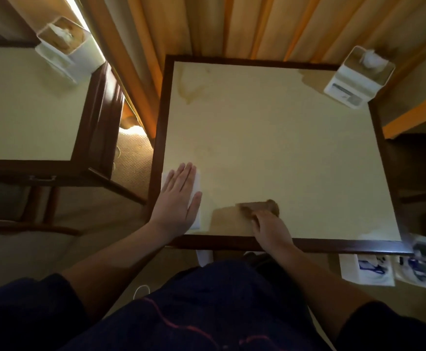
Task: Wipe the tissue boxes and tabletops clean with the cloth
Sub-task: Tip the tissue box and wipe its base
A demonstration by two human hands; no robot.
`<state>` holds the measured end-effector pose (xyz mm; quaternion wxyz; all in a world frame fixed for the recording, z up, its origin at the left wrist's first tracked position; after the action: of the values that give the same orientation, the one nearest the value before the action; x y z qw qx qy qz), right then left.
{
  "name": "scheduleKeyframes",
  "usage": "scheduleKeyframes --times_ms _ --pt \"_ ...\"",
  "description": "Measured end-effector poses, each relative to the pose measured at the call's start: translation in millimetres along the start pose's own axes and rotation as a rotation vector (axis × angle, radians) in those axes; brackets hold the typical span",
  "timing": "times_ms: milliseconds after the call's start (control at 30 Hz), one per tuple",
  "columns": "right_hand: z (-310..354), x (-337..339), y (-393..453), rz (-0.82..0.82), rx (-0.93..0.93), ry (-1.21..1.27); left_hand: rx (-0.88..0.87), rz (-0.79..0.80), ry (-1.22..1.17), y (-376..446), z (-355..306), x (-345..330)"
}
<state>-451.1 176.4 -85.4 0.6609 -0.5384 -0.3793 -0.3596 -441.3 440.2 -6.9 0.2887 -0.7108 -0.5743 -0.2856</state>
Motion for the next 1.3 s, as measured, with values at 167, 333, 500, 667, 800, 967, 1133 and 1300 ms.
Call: scheduleKeyframes --times_ms 167,333,500,667,800,967,1133,1300 --pt "23 37 8 -0.154 -0.111 0.441 0.005 -0.05 -0.183 -1 3 6" --pt "80 72 12 -0.295 0.089 0.621 0.008 -0.093 -0.248 -2 2 8" --pt "132 78 17 -0.284 0.341 0.442 0.037 -0.168 -0.35 -3 2 9" --pt "128 68 1 -0.235 0.436 0.309 0.019 -0.191 -0.391 -4 5 10" --pt "119 63 -18 -0.213 0.583 0.237 0.02 -0.193 -0.428 -5 2 11" --pt "109 67 -31 -0.245 0.717 0.072 0.02 -0.182 -0.382 -4 1 10" --pt "84 61 -25 -0.227 0.641 0.062 0.013 -0.171 -0.313 -2 3 9" --pt "55 52 -15 -0.18 0.456 0.161 0.005 -0.181 -0.231 -1 0 8"
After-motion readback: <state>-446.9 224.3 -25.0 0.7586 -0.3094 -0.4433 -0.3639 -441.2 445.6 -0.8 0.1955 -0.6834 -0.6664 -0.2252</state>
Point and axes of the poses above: each hand's wrist, its own y-axis towards the middle knuckle, its own x-axis out of the back of the hand, z = x × y, the point moved 6 cm from there along y, towards the middle knuckle, and after that the axes turned 15 degrees about -y, right-handed, at the moved point
